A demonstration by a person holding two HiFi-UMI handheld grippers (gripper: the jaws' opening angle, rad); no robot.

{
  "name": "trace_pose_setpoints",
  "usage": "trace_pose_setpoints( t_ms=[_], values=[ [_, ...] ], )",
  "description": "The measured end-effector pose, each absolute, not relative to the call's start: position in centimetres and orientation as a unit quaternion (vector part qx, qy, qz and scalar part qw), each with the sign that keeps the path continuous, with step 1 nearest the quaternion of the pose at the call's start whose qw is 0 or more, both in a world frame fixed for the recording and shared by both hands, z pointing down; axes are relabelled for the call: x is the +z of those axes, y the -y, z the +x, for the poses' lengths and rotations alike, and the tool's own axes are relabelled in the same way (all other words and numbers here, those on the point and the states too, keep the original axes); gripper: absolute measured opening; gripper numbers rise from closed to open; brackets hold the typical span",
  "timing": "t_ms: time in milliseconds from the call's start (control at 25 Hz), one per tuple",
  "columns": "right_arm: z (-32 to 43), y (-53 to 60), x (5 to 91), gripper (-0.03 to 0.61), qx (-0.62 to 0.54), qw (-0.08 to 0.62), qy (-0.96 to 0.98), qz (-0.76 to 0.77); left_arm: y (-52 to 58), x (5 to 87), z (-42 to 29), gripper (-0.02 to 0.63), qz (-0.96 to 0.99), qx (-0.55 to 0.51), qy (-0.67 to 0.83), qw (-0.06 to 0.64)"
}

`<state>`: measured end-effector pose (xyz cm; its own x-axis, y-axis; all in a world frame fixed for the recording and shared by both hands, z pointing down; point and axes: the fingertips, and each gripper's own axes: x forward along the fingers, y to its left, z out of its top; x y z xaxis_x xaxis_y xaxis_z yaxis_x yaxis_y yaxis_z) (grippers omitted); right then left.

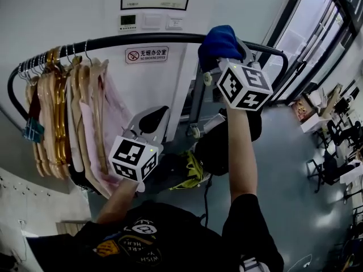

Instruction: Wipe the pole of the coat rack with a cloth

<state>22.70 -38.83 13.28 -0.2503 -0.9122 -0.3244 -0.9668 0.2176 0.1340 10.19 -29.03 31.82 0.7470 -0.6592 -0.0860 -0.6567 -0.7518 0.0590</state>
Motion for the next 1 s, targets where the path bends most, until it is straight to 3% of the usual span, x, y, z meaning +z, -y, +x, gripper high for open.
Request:
trace_pose_setpoints(
  t_ms=[320,560,760,1000],
  values=[
    [5.2,37.6,13.5,0.052,0.196,0.036,-0.853,-0.482,29.0,32.9,7.5,-0.003,0.920,-0.041,0.390,0.022],
    [-0.5,36.9,14.0,0.054,0.236,0.017,-0.860,-0.452,29.3,33.3,7.8,-0.003,0.920,-0.037,0.391,0.023],
    [3.7,36.8,14.0,0.057,0.248,0.020,-0.848,-0.467,29.2,33.4,8.1,-0.003,0.924,-0.039,0.380,0.028],
    [19.8,38.9,13.0,0.058,0.168,0.078,-0.815,-0.548,29.4,33.4,9.8,-0.003,0.932,-0.037,0.360,0.026]
  ],
)
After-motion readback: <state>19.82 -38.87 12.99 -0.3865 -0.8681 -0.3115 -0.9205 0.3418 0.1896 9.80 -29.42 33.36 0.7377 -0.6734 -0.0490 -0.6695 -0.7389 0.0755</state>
